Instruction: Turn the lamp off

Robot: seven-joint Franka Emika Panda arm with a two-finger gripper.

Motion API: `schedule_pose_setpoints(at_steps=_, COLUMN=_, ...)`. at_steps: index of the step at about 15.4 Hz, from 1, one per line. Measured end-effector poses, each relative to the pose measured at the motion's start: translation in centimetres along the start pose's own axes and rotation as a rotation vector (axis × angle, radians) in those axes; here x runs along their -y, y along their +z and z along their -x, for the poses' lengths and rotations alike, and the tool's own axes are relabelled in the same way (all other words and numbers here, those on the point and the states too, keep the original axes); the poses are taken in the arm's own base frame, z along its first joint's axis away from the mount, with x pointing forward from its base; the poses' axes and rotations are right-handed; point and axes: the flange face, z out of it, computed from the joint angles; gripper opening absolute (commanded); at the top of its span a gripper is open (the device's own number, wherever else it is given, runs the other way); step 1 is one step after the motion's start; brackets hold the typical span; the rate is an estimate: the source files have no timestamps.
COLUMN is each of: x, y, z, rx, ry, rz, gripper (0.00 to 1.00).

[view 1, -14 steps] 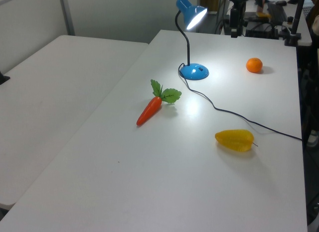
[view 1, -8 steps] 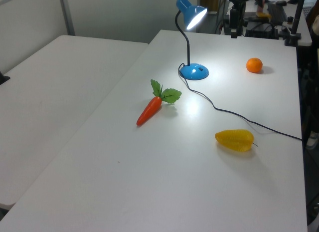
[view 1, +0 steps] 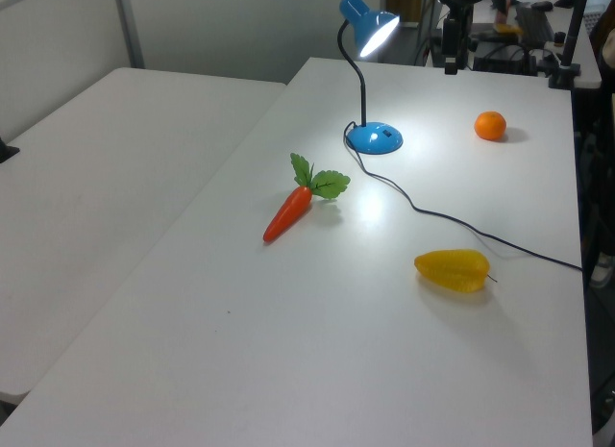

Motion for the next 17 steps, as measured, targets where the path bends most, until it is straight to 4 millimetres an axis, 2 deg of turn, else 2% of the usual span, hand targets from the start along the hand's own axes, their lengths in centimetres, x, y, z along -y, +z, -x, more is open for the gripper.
schedule_pose_setpoints(at_steps=6, x=0.00, y=0.05, z=-0.02, rx=0.001, ry=0.000, rz=0.000, gripper=0.99)
schedule_pose_setpoints(at_steps=7, x=0.00, y=0.06, z=-0.03, rx=0.001, ry=0.000, rz=0.000, gripper=0.92)
schedule_pose_setpoints(at_steps=8, x=0.00, y=0.06, z=-0.03, rx=0.001, ry=0.000, rz=0.000, gripper=0.80)
schedule_pose_setpoints(at_steps=13, x=0.01, y=0.13, z=-0.07, rx=0.002, ry=0.000, rz=0.000, gripper=0.08)
schedule_pose_setpoints(at_steps=14, x=0.01, y=0.14, z=-0.08, rx=0.003, ry=0.000, rz=0.000, gripper=0.00)
schedule_pose_setpoints(at_steps=17, x=0.01, y=0.16, z=-0.09, rx=0.003, ry=0.000, rz=0.000, gripper=0.00)
